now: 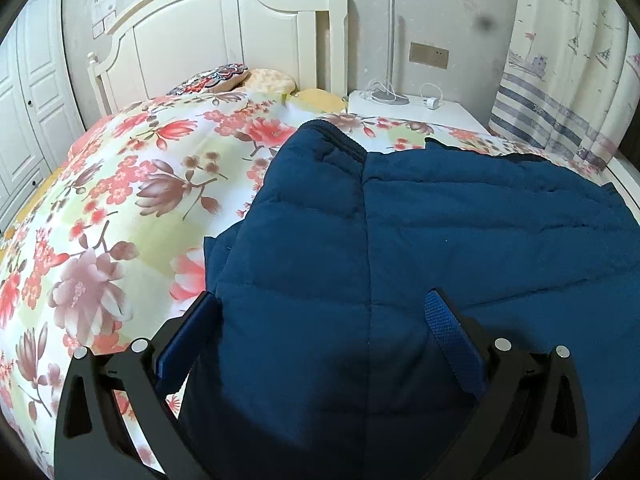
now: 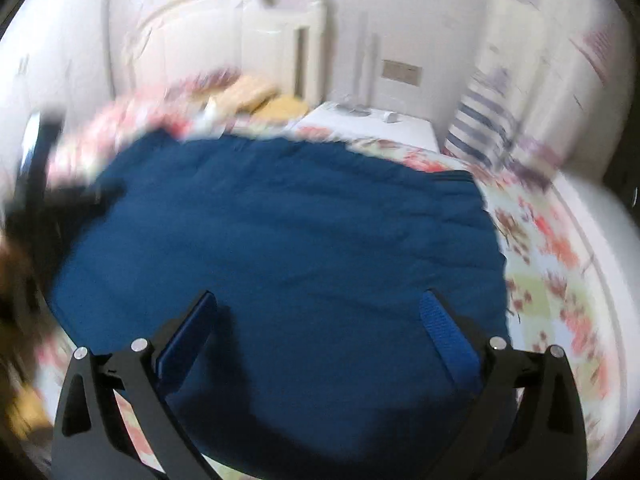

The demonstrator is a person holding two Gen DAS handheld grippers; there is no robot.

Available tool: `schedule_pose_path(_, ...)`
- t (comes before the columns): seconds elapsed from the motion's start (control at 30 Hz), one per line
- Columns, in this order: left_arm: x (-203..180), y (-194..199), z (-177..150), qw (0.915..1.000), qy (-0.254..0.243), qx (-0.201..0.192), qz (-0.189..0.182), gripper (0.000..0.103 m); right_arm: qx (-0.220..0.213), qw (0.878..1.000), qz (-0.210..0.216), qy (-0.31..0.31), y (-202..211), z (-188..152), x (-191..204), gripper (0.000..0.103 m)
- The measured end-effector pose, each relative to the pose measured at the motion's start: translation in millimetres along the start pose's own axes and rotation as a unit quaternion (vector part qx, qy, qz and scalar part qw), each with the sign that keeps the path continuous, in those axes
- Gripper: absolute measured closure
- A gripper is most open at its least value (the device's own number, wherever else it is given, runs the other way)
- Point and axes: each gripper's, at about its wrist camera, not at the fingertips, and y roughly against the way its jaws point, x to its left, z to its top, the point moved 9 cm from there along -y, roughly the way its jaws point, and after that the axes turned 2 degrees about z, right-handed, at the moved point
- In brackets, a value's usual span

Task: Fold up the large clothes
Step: 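Smooth the folded jacket with both grippers, then lift the right gripper away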

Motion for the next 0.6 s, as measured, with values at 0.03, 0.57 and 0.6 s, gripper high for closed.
schedule_pose_path(0.03, 0.3, -0.4, 0.0, 1.0, 0.001, 0.0, -0.003, 0.004, 0.004, 1.0, -0.004, 0.004, -4.4, -4.3, 0.3, 0.003)
schedule_pose_path(0.57, 1.7, 0.7, -2.8, 0.9999, 0.007, -0.004, -0.015, 0.004, 0.013, 0.923, 0.169, -0.347, 79.6, -140.4, -82.4, 0.012)
schedule_pose_path(0.6, 1.8, 0.7, -2.9, 0.9999, 0.007, -0.005, -0.014, 0.004, 0.016, 0.919, 0.179, -0.351, 74.8, -139.5, -76.0, 0.013)
